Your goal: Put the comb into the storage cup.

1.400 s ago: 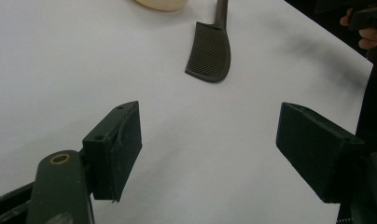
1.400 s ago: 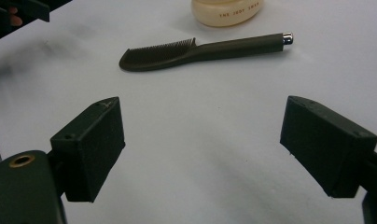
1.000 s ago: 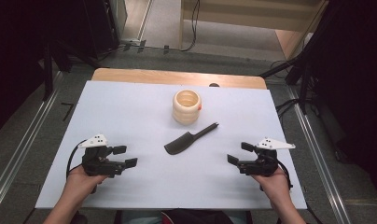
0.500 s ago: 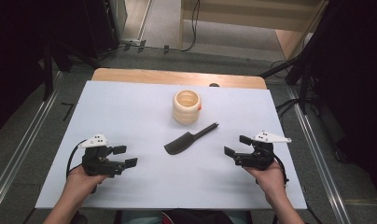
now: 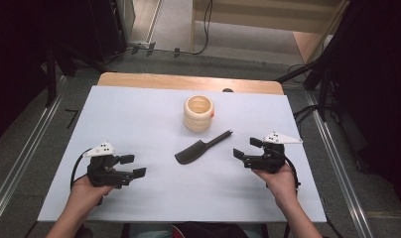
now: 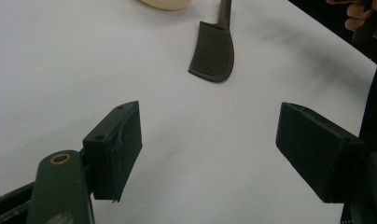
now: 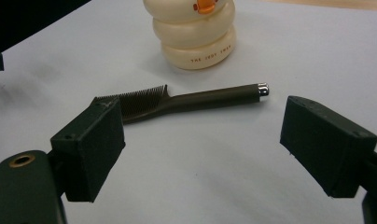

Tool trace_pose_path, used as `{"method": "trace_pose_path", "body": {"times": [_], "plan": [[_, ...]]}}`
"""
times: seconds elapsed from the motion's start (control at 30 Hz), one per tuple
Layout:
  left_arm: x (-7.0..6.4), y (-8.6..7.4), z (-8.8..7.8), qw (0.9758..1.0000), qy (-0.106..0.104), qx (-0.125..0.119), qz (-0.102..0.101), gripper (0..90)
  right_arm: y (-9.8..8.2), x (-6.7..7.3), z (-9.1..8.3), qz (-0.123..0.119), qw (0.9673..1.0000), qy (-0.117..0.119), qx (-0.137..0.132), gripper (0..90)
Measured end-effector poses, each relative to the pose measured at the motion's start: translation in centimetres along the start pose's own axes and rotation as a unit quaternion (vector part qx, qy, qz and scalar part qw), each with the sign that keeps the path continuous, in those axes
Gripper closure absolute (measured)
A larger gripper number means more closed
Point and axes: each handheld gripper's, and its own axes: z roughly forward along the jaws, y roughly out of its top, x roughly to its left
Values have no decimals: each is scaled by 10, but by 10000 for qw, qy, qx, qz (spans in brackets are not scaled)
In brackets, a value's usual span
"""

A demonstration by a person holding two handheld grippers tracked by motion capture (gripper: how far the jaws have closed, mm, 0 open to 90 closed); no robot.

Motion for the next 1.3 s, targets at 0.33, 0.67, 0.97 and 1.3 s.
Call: {"method": "trace_pose_path", "body": {"times": [0.33, 0.67, 0.97, 1.3], "plan": [[0, 0, 1, 10000, 11, 16, -7, 231, 8, -2, 9, -21, 10000, 3, 29, 124], [1, 0, 1, 10000, -2, 20, -27, 232, 17, -4, 20, -49, 10000, -9, 13, 125], [1, 0, 1, 10000, 5, 25, -34, 231, 23, -6, 34, 1, 10000, 5, 71, 125], [1, 0, 0, 10000, 14, 24, -34, 231, 34, -5, 53, -112, 9999, -56, 116, 127]]}}
